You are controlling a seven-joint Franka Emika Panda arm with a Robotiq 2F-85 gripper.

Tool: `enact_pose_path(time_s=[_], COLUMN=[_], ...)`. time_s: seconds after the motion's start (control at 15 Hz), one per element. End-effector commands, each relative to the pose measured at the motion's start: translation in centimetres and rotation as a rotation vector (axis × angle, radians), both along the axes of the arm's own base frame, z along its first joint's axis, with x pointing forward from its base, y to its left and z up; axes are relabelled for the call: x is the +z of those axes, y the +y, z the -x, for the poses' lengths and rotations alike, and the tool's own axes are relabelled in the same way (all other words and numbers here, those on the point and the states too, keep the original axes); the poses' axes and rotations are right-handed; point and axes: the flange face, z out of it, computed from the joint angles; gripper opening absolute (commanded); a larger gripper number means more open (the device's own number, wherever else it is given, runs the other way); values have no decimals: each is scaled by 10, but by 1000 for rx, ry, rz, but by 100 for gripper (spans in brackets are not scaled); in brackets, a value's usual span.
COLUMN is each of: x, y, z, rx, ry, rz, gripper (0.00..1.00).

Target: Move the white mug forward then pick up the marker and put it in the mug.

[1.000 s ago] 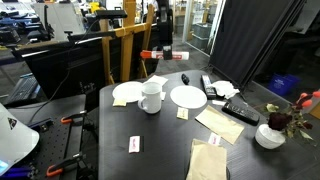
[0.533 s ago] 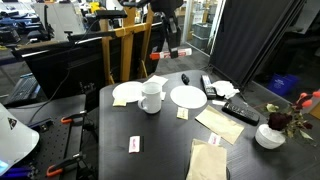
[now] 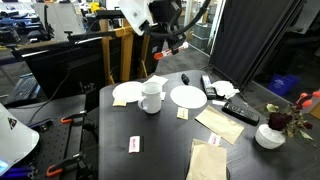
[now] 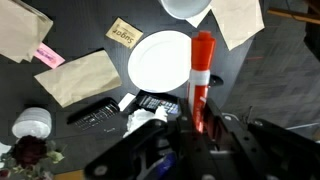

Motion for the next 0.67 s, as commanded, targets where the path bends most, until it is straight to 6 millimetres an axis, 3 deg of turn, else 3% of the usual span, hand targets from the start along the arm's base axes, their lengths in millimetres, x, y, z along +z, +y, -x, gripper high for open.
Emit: enact_pose_path(time_s=[0.0,0.6], x=[-6,-21], y=[0,-2], z=[-1,-6], rx=[110,375], ry=[-93,-362], rz=[-36,-112], gripper=[5,5])
